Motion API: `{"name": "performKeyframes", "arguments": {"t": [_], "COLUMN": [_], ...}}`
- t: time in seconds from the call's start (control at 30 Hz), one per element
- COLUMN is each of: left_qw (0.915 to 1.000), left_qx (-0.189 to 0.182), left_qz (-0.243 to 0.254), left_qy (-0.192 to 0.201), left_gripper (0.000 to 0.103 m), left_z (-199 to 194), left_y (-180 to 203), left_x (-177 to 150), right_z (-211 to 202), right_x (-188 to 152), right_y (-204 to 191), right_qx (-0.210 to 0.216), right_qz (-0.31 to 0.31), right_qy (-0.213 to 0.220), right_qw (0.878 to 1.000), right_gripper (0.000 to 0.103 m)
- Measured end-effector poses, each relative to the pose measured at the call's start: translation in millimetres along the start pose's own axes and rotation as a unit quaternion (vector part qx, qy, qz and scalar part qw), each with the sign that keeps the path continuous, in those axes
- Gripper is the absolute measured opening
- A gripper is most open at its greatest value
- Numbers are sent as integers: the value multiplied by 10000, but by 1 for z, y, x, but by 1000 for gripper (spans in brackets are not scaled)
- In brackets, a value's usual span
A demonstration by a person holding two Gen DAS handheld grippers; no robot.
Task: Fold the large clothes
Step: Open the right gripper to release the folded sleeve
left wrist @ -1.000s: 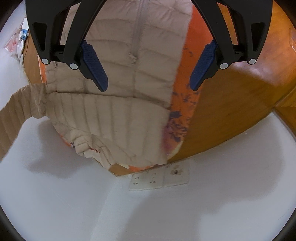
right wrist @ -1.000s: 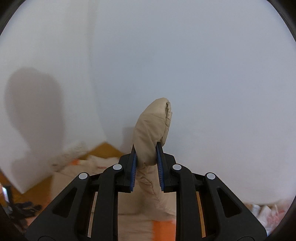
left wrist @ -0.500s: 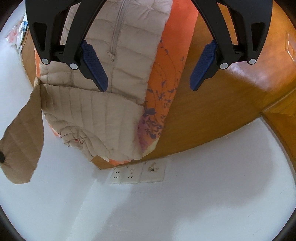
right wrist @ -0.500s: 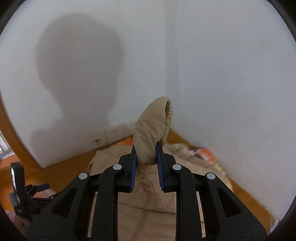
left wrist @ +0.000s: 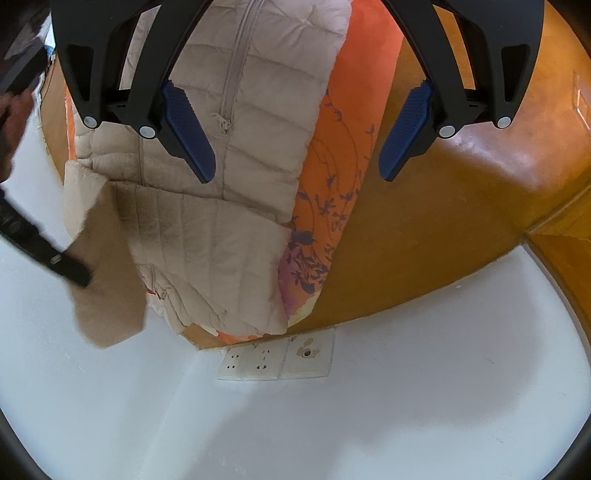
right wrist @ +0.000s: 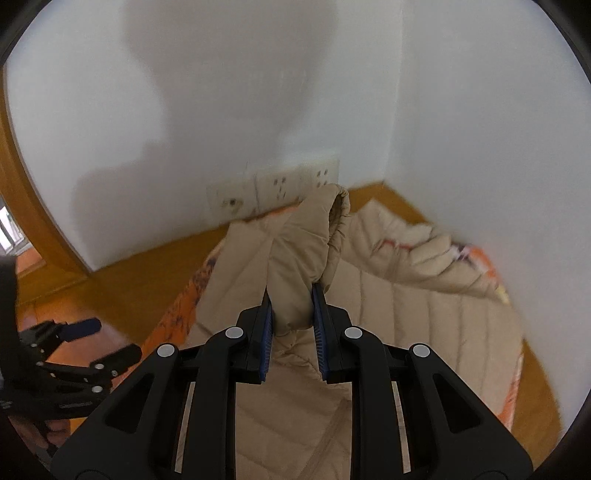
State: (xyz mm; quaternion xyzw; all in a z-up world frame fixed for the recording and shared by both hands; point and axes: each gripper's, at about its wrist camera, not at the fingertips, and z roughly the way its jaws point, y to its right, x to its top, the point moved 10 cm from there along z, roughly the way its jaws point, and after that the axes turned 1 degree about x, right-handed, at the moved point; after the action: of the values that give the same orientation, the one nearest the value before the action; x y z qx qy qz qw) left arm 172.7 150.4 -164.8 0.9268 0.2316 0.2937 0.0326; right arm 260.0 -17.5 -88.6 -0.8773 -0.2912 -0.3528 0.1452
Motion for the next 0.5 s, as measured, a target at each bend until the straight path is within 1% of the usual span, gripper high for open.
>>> {"name": "performKeyframes", "arguments": {"t": [0.07,0.1,0.23,0.27,0.3,0.37,0.43,0.47,0.5], "left_qw": [10000,10000,10000,10000,9999,9998,9997,9997,9997], "left_qx": [-6,2,59,95,136,189,208,218,223], "left_qz": [8,7,-7,0,5,-2,4,17,28], "left_qy": [24,29,25,10,-18,-73,-105,-112,-115], "left_gripper": [86,86,86,86,86,86,86,86,86], "left_z": [-1,-2,-1,1,3,9,11,12,13], "left_y": [2,2,-2,-5,-8,-14,-17,-19,-21], "left_x": [-2,-2,-7,-8,-10,-11,-12,-13,-12], "right_z": [9,10,28,30,33,35,36,37,38], "right_x": [-10,-11,-18,-18,-18,-16,-12,-12,-11], "right_y": [-3,-13,-24,-29,-32,-45,-56,-61,-64], "right_qx": [49,71,138,173,221,572,869,980,1057], "right_qz": [80,102,91,108,159,370,571,656,726], "right_qy": [-135,-173,-340,-374,-364,-288,-212,-212,-221], "right_qw": [9999,9998,9993,9991,9990,9973,9944,9928,9915], "right_gripper": [20,20,22,28,30,62,68,73,75]}}
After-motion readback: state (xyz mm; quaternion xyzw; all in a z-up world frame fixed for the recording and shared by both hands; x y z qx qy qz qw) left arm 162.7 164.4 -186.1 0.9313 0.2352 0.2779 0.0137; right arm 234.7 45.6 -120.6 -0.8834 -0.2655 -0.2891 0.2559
